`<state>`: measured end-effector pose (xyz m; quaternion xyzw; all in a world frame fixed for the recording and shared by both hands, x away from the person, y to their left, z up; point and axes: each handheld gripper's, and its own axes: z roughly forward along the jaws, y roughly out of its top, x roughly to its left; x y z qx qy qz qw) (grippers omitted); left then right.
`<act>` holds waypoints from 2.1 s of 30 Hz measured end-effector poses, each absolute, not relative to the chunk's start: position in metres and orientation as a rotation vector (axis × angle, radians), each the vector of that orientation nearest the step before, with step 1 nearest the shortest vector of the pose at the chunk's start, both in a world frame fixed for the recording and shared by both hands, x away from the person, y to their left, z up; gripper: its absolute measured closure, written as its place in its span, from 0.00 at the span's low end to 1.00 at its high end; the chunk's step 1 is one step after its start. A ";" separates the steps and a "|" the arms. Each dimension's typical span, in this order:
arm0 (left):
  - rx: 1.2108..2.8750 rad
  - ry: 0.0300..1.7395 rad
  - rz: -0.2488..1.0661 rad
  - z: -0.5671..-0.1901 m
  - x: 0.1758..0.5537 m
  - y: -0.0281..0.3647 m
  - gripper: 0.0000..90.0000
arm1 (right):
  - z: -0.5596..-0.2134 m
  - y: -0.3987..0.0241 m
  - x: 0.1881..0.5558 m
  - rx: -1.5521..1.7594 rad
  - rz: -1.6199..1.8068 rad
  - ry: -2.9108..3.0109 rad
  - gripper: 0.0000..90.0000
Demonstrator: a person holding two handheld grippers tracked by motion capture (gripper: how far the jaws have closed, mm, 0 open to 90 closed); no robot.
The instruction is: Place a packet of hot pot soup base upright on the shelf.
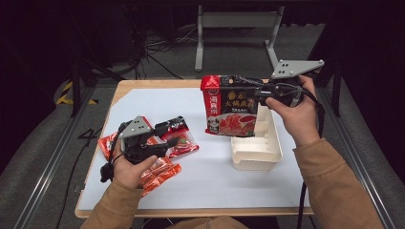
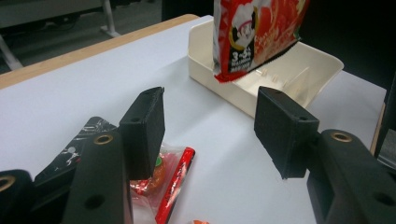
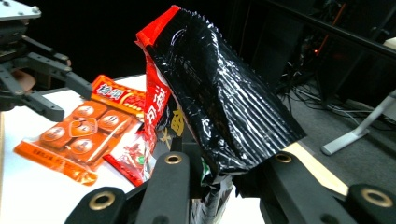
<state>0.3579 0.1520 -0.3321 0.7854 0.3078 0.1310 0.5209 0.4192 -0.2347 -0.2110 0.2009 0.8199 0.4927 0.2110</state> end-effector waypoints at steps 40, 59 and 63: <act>1.890 0.801 0.276 -0.341 0.368 0.160 0.48 | -0.223 -0.290 0.488 0.679 1.343 2.113 0.86; 1.884 0.823 0.269 -0.344 0.371 0.163 0.47 | -0.252 -0.306 0.500 0.684 1.356 2.118 0.86; 1.886 0.823 0.260 -0.344 0.371 0.162 0.47 | -0.257 -0.308 0.501 0.688 1.352 2.124 0.86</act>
